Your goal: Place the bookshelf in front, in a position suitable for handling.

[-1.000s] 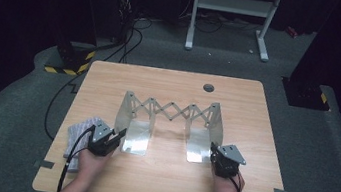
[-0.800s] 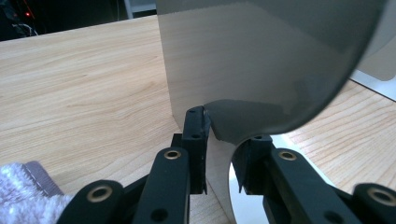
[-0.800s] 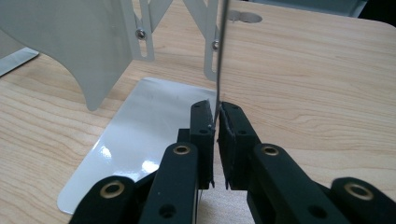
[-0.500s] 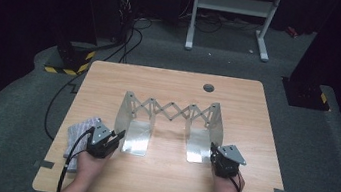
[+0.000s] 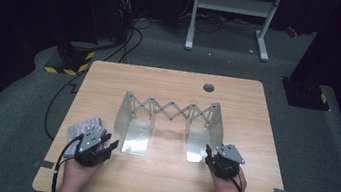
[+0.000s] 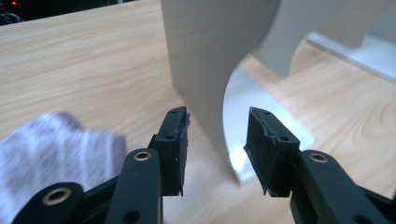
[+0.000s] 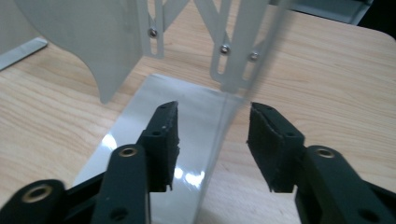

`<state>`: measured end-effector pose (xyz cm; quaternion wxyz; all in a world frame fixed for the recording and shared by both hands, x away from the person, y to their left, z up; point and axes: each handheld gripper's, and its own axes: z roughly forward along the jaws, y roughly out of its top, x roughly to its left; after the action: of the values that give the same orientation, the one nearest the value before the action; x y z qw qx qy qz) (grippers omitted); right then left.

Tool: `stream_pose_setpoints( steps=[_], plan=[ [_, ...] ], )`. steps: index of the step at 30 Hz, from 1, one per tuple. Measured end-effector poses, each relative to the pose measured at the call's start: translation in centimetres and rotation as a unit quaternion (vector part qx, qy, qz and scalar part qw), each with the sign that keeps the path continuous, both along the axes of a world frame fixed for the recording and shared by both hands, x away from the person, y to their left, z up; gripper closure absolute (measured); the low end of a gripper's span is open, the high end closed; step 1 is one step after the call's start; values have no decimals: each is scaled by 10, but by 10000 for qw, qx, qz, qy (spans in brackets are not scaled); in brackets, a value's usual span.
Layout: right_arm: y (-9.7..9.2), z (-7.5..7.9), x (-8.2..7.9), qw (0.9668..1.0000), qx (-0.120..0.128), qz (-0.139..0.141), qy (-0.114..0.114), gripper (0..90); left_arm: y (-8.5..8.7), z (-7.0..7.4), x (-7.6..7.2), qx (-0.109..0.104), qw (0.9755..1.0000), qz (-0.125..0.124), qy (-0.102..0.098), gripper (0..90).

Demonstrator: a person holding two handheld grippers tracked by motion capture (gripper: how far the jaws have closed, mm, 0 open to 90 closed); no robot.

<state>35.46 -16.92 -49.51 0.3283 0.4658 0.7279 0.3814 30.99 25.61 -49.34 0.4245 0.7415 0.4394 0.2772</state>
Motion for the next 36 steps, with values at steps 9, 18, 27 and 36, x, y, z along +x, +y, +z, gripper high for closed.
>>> stream_pose_setpoints(
  steps=[9,18,27,36],
  plan=[
    [-15,-12,-1,9989,447,-78,129,411,21,9,-19,486,9984,273,-106,508],
    [-21,-12,-4,9983,558,-105,158,385,56,7,-21,432,9959,780,133,339],
    [-21,-11,-6,9981,584,-56,173,350,79,-6,-9,122,9914,1058,758,203],
    [-21,-13,-5,9981,577,-35,208,324,80,-31,2,337,9841,1068,1375,180]
  ],
)
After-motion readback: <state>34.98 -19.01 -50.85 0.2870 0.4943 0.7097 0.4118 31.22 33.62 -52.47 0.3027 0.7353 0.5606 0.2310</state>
